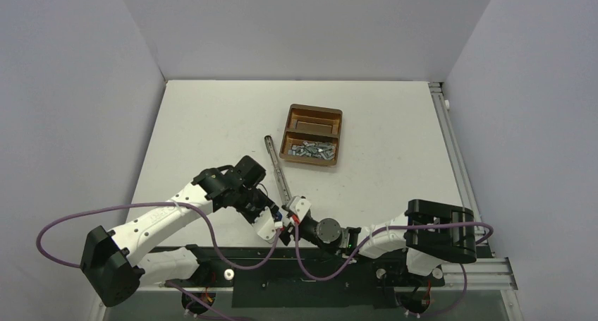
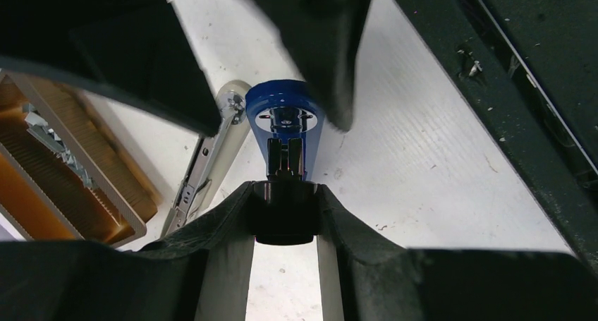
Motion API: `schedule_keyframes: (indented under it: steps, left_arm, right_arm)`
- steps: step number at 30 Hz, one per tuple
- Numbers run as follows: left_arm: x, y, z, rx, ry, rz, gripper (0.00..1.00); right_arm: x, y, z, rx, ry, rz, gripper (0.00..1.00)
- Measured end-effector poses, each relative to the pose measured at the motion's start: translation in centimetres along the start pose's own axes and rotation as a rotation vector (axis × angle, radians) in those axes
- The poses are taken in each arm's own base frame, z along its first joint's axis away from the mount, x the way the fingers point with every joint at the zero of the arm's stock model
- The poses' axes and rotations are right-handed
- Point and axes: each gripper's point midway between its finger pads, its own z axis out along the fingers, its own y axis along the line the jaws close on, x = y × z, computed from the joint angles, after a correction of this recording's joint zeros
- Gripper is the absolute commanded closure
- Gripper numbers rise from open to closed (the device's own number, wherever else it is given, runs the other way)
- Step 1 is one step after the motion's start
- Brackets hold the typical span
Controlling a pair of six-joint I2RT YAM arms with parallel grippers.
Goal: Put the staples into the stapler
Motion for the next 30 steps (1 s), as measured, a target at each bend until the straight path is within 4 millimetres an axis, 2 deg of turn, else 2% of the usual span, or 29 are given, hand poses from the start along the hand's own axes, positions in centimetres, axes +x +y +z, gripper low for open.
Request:
schedule_keyframes:
  steps: [4,7,16,20,24,28,30]
  left_arm:
    - [-0.4,-0.3,0.0,0.012,-0.005,0.006,0.87]
    - [-0.4,-0.4,-0.1,0.013,-0.005,0.007,0.87]
    - [-0.6,-0.7,0.0,0.020,-0.007,-0.008,0.89]
    - [-0.6,-0.8,0.0,0.023,-0.006,-0.020,0.89]
    - [-0.5,-0.8,-0.1,0.018,0.000,-0.035,0.90]
    - [-0.5,-0.6,-0.1,0.008,0.001,-0.042,0.91]
    - [-0.5,-0.6,-0.2,0.006,0.003,-0.048,0.91]
  right_arm:
    - [-1.2,-1.2,0.2,0.048,-0.048,0.022,0.35]
    - [-1.5,-1.4,0.2,0.056,-0.063,0.027,0.34]
    - [-2.4,-0.8,1.0,0.037,-0.092,0.034,0.44]
    - [-1.3,-0.3,1.4,0.017,-0.070,0.040,0.51]
    - [-1.0,0.0,1.3,0.000,-0.072,0.064,0.56]
    - [-0.2,0.0,0.6,-0.005,-0.066,0.084,0.69]
    - [0.8,-0.2,0.1,-0.001,-0.042,0.080,0.73]
